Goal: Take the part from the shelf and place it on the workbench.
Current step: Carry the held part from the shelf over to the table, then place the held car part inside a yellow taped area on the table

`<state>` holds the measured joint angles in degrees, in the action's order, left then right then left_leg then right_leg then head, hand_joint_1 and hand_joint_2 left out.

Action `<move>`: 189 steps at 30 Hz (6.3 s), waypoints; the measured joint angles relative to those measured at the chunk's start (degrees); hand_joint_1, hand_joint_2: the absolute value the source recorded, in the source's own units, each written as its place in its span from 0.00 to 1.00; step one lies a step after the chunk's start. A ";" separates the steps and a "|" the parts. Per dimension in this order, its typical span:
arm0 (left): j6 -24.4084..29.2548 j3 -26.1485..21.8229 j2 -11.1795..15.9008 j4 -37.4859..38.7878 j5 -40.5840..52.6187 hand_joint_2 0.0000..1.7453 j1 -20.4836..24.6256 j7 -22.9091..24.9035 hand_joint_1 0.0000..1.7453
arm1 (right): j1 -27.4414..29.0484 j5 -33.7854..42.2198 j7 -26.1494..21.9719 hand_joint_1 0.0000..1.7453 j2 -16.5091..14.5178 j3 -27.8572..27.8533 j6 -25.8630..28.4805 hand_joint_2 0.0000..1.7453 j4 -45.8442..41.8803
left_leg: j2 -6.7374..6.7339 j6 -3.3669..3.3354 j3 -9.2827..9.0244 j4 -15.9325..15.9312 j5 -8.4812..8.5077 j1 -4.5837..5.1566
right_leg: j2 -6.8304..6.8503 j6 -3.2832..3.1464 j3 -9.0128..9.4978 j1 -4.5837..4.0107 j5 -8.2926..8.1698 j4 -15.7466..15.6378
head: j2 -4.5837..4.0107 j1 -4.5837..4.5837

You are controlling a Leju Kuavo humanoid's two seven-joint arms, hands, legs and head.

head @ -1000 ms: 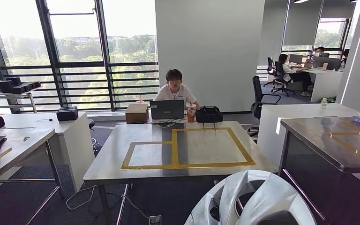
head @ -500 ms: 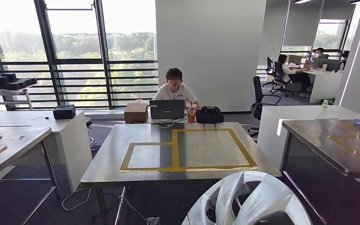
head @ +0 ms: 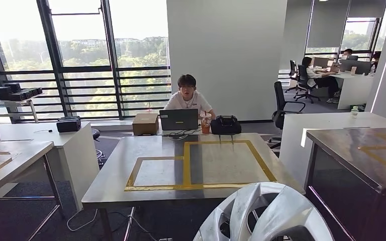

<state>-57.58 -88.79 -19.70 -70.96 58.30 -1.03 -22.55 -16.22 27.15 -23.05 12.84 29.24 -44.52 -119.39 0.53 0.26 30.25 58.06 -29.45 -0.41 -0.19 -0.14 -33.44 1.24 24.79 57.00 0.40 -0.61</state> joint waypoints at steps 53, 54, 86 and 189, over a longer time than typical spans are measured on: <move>1.02 -0.01 -0.15 -0.86 -0.88 1.00 -0.07 1.12 0.00 | -0.44 0.71 1.67 1.00 -1.42 0.64 0.50 1.00 0.07 | 0.07 -3.81 0.57 -2.36 3.94 1.04 | -0.05 2.66 -5.10 -0.06 6.02 11.86 | -0.02 0.02; 1.07 -0.02 -0.14 -0.81 -0.86 1.00 -0.09 1.13 0.00 | -0.45 0.72 1.76 1.00 -1.43 0.65 0.50 1.00 0.08 | 0.15 -3.44 0.12 -2.22 3.35 0.93 | 0.07 3.37 -3.79 0.17 3.35 7.62 | -0.02 0.04; 2.31 -0.02 -0.15 0.43 1.83 1.00 0.18 -0.88 0.00 | 0.78 0.66 1.93 1.00 -1.67 -0.23 0.50 1.00 0.31 | 0.33 -2.98 -0.08 -1.69 2.54 0.98 | 0.17 2.68 -2.38 -0.26 0.78 2.96 | -0.04 0.12; 4.92 -0.05 0.01 0.44 -5.79 1.00 -1.07 2.82 0.00 | -0.30 -2.61 2.20 1.00 -2.92 -3.61 9.42 1.00 2.41 | -0.23 0.39 10.42 15.45 -3.98 -0.06 | 0.11 -1.39 0.67 -0.56 0.67 -0.45 | -0.01 -0.28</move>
<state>-52.67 -88.85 -19.69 -70.52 52.51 -2.10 -19.73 -16.52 24.54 -20.85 9.92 25.63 -35.10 -116.98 0.31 0.65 40.67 73.51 -33.43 -0.47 -0.08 -1.54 -32.77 0.67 25.46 56.55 0.39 -0.89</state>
